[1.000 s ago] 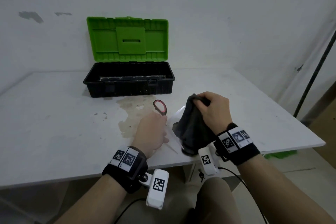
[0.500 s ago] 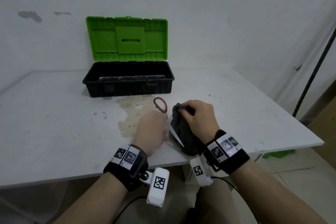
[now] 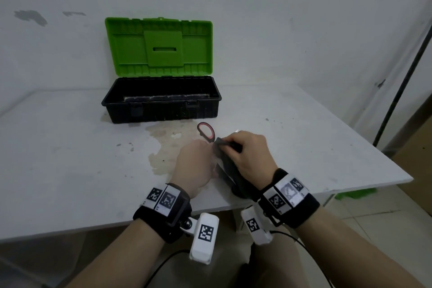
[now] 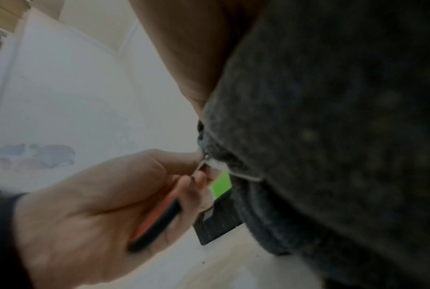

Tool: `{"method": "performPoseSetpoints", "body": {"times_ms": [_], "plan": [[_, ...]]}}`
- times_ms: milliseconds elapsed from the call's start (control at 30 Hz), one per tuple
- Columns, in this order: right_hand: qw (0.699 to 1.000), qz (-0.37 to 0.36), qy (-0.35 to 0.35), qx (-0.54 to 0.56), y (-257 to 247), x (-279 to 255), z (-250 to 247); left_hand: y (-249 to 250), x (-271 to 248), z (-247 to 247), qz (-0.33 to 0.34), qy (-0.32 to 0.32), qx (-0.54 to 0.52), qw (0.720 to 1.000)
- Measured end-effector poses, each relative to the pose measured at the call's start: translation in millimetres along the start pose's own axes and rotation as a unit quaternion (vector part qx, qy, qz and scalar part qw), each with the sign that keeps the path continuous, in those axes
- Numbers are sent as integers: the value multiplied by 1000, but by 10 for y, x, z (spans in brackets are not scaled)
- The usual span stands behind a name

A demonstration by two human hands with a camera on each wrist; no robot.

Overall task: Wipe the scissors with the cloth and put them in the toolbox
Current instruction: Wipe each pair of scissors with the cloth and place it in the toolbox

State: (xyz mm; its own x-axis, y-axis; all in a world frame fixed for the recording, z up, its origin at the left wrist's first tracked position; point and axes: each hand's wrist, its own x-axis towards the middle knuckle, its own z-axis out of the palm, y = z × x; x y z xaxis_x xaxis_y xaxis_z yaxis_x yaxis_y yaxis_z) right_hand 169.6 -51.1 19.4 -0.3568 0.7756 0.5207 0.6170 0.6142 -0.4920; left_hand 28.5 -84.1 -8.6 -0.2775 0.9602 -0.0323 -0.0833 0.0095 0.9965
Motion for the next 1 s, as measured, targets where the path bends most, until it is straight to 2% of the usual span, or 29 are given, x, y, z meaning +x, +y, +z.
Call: {"method": "performPoseSetpoints", "body": {"times_ms": [200, 267, 400, 533, 633, 700, 767, 833, 933, 1000], "plan": [[988, 129, 50, 68, 272, 161, -84, -52, -33, -60, -6, 11, 22, 1000], [982, 147, 60, 100, 329, 183, -119, -53, -42, -57, -14, 10, 18, 1000], [987, 112, 41, 112, 371, 133, -92, -11, -32, -24, -23, 6, -12, 1000], [996, 64, -36, 43, 430, 46, -59, 2, -33, 0, -35, 8, -30, 999], [994, 64, -78, 45, 486, 40, -68, 4, -44, 18, -38, 13, -29, 999], [995, 70, -47, 54, 526, 53, -75, -9, -51, 13, -43, 18, -23, 999], [992, 85, 20, 86, 529, 66, -114, -24, -56, 4, -53, 27, -29, 998], [991, 66, 44, 111, 471, 60, -144, -27, -54, 6, -63, 31, -37, 997], [996, -12, -28, 86, 336, 32, -93, -10, -47, 40, -63, 25, -35, 997], [996, -30, -74, 40, 298, 24, -34, -2, -50, 59, -60, 19, -34, 997]]}}
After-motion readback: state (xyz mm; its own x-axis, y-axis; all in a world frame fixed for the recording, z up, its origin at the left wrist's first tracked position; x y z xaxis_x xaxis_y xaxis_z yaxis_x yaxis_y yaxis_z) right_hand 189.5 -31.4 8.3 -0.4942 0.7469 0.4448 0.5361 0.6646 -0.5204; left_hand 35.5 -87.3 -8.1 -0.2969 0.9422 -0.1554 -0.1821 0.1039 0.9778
